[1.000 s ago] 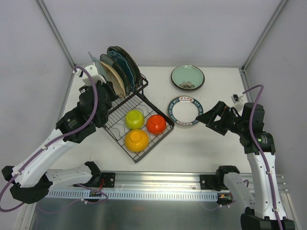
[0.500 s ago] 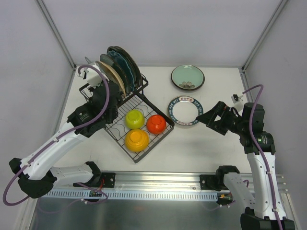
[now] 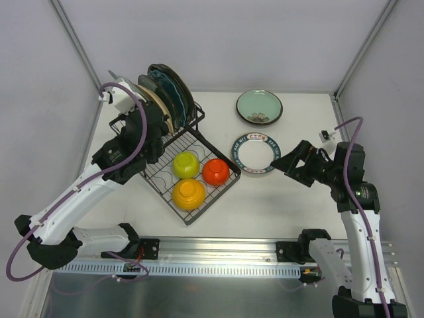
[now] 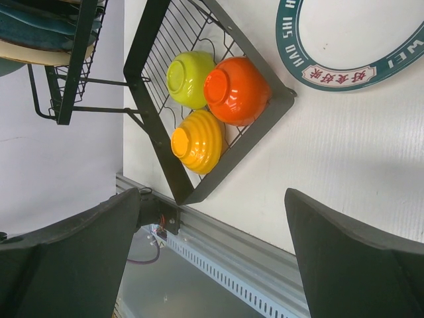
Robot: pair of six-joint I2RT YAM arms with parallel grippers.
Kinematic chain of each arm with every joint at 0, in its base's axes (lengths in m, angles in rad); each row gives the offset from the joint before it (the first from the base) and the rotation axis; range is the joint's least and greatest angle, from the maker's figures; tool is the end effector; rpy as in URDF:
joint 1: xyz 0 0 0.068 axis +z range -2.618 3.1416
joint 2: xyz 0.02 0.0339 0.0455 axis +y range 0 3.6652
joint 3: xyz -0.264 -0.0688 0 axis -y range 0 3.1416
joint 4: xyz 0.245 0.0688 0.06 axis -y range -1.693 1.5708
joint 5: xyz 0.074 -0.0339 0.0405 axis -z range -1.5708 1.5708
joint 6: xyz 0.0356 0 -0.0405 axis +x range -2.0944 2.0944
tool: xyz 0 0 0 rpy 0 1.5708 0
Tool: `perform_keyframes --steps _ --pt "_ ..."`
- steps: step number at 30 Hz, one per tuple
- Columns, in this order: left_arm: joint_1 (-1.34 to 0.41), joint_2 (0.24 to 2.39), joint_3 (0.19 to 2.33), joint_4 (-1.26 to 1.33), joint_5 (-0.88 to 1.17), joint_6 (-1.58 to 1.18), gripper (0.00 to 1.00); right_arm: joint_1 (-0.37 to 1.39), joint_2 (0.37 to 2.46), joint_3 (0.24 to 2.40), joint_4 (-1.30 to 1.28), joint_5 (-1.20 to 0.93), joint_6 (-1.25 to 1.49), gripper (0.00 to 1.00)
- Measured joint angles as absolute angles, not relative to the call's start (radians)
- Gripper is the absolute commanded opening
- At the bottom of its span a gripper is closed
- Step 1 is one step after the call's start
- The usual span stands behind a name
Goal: Load the plates into the dish rack
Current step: Insert the plate into the dish rack
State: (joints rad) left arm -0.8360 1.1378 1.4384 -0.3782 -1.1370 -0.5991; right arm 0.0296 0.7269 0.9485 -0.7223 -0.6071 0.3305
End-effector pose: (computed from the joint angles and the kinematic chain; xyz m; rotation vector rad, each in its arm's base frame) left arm 0.1676 -0.1373 0.4761 -0.6482 1.4696 -0.1757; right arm 0.1385 0.0244 0.3518 -0.0689 2.0796 0.8476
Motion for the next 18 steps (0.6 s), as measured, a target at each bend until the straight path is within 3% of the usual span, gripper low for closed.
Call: perform_keyframes --steps 18 --pt "-0.836 1.154 1.325 -0.364 -1.137 -0.663 0.00 0.028 0.727 0.942 -0.722 -0.607 0.328 0.95"
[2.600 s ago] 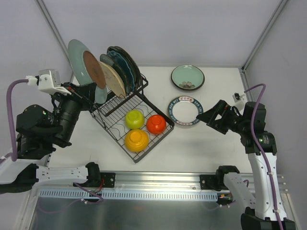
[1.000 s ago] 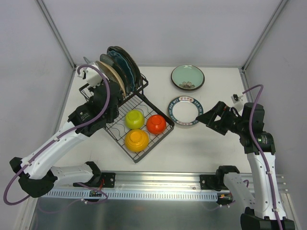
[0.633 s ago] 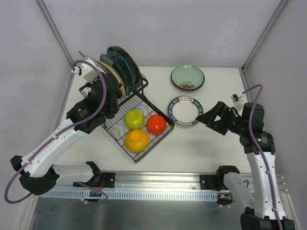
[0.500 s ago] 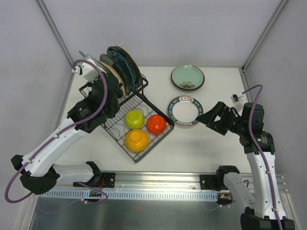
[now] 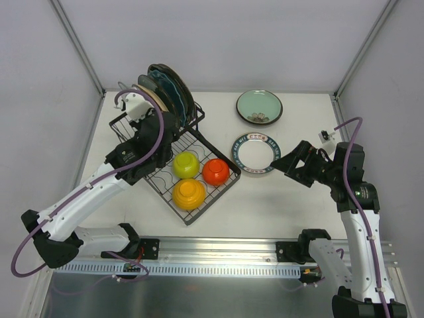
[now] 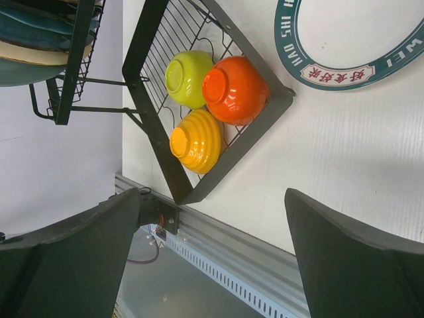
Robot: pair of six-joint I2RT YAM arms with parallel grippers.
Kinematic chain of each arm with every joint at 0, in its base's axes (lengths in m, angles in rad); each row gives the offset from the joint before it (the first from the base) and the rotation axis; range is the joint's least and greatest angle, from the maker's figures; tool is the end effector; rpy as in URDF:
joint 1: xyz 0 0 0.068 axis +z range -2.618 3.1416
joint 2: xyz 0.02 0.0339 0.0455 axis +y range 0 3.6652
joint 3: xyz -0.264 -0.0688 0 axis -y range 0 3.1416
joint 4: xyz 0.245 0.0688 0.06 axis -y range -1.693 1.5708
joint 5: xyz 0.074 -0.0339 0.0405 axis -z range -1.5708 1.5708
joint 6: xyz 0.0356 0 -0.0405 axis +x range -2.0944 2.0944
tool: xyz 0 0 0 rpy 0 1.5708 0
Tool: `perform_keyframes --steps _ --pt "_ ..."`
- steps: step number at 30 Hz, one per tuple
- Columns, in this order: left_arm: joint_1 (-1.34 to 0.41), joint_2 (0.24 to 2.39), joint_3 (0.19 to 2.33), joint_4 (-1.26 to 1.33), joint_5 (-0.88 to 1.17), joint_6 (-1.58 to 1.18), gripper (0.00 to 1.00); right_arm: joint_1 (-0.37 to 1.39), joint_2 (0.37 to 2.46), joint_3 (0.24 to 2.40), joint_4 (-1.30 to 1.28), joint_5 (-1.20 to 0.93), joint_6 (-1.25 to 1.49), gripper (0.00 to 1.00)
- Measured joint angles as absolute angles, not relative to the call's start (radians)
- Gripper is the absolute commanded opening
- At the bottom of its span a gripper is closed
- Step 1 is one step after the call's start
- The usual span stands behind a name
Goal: Load the plates into the dish rack
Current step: Insert the plate into the dish rack
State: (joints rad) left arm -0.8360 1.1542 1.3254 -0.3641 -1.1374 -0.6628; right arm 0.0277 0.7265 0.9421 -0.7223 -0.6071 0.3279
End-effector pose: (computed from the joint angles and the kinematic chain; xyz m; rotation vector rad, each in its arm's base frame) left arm 0.1793 -0.1502 0.4387 -0.6406 1.5240 -0.1362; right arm 0.1388 0.0242 0.3498 -0.0672 2.0845 0.8458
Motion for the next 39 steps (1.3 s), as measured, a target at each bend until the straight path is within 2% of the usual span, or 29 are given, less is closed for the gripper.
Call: perform_keyframes --steps 10,12,19,27,39 --pt "-0.836 1.161 1.287 -0.362 -1.139 -0.692 0.02 0.028 0.727 0.942 -0.722 -0.607 0.327 0.95" --pt "-0.835 1.161 1.279 -0.356 -1.146 -0.696 0.06 0.028 0.727 0.942 -0.722 -0.607 0.327 0.95" --pt "-0.836 1.161 1.272 -0.320 -1.163 -0.697 0.32 0.028 0.727 0.938 -0.722 -0.607 0.326 0.95" --pt "-0.836 1.164 1.277 -0.313 -1.176 -0.674 0.35 0.028 0.725 0.938 -0.722 -0.607 0.324 0.95" --pt "-0.822 1.229 1.396 -0.349 -1.183 -0.554 0.40 0.027 0.726 0.938 -0.723 -0.606 0.321 0.95"
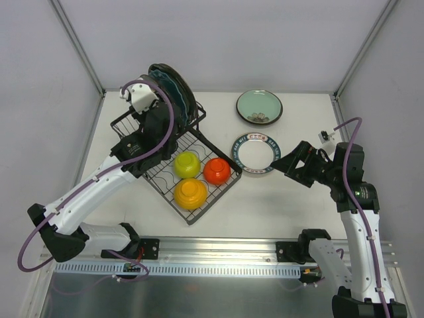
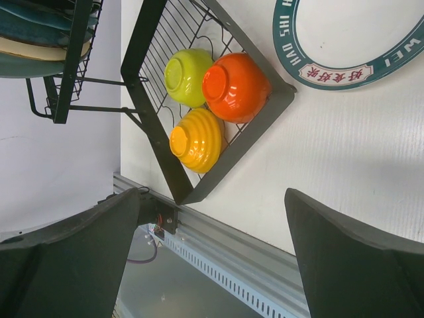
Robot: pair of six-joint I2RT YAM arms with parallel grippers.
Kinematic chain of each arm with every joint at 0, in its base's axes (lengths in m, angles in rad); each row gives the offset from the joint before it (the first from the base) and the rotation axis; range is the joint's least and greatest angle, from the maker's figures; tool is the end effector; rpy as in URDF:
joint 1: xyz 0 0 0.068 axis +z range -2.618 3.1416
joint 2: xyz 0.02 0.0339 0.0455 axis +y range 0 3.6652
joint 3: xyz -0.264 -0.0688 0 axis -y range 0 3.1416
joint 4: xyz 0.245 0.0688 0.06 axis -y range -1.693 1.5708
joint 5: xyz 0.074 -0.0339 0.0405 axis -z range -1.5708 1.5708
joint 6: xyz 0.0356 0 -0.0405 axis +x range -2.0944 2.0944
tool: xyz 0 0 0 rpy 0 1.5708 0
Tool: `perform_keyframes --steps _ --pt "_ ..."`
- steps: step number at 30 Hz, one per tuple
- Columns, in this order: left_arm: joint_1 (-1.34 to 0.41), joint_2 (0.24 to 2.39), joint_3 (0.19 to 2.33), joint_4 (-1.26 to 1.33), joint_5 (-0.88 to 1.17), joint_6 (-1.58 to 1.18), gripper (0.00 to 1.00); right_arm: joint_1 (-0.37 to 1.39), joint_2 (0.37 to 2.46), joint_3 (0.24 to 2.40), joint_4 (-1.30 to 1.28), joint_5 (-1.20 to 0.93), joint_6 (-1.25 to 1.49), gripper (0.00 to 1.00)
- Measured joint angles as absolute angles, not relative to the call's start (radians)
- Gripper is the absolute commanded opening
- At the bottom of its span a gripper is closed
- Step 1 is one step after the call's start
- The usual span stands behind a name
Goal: Load the plates into the dish rack
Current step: Insert the plate into the dish rack
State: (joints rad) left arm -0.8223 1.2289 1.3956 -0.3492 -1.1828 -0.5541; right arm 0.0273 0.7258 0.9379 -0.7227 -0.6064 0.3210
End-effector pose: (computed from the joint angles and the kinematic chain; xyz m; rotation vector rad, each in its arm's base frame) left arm 0.1937 -0.1601 0.4462 -0.6015 1.5252 -0.0142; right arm 0.1389 0.0241 0.3485 -0.0720 2.0869 0.8414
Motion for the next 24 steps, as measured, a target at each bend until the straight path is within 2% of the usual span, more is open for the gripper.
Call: perform_keyframes --steps 13,24 --pt "-0.823 1.290 1.487 -0.311 -1.118 -0.483 0.41 0.024 0.726 0.938 -0.723 -0.606 0.318 0.94" --pt "-0.824 1.277 1.490 -0.296 -1.063 -0.470 0.67 0.024 0.725 0.938 -0.723 -0.606 0.313 0.95"
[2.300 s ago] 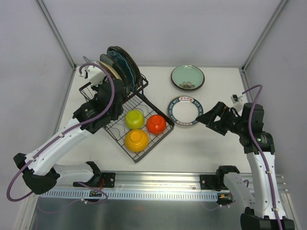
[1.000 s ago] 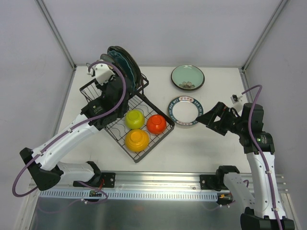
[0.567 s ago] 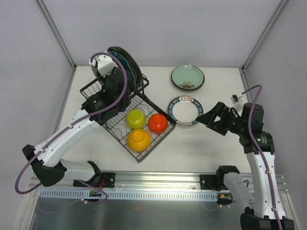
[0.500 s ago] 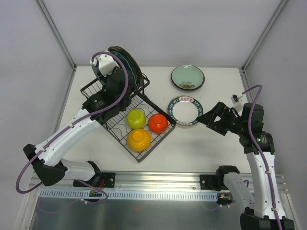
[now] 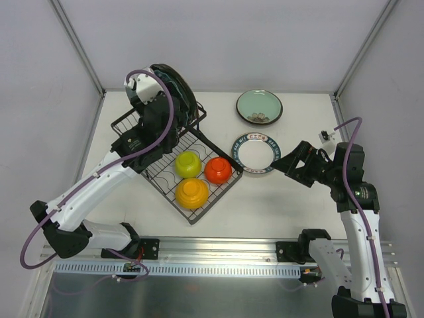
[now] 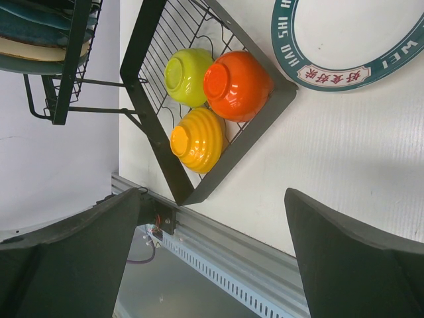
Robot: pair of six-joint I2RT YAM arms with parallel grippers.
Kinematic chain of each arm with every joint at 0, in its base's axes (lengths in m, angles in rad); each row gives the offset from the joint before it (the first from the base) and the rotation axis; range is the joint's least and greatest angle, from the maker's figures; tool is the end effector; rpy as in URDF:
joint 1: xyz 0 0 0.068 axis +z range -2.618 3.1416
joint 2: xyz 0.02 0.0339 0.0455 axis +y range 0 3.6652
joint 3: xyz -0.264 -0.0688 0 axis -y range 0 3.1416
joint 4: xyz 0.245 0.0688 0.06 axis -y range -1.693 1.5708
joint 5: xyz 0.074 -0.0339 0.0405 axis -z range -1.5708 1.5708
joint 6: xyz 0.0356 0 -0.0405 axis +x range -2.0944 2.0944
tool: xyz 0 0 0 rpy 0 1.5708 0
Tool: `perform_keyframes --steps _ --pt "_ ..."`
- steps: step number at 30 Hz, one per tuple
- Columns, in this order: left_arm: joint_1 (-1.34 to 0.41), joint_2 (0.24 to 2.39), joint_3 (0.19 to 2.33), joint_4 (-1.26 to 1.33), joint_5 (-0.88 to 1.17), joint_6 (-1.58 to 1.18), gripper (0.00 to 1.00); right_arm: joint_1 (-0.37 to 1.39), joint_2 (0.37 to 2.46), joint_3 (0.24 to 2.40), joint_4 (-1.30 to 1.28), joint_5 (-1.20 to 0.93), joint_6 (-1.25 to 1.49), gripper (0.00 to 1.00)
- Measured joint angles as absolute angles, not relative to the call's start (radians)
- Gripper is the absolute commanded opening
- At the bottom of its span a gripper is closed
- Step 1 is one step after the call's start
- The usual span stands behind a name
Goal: Load the plates into the dish rack
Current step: Insert the plate into the dish rack
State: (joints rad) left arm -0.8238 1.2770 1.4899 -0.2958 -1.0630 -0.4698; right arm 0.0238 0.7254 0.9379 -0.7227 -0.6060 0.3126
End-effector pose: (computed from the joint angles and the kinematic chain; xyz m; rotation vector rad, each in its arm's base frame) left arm 0.2004 -0.1706 0.4690 -0.5057 1.5311 -0.1212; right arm 0.1389 0.0236 0.3485 -0.0769 2.0844 0.8337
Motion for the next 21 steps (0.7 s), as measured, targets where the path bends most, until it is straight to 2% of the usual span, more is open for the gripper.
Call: perform_keyframes --steps 21 --pt "-0.825 1.156 1.383 -0.267 -0.924 -0.415 0.89 0.023 0.727 0.938 -0.723 -0.585 0.310 0.95"
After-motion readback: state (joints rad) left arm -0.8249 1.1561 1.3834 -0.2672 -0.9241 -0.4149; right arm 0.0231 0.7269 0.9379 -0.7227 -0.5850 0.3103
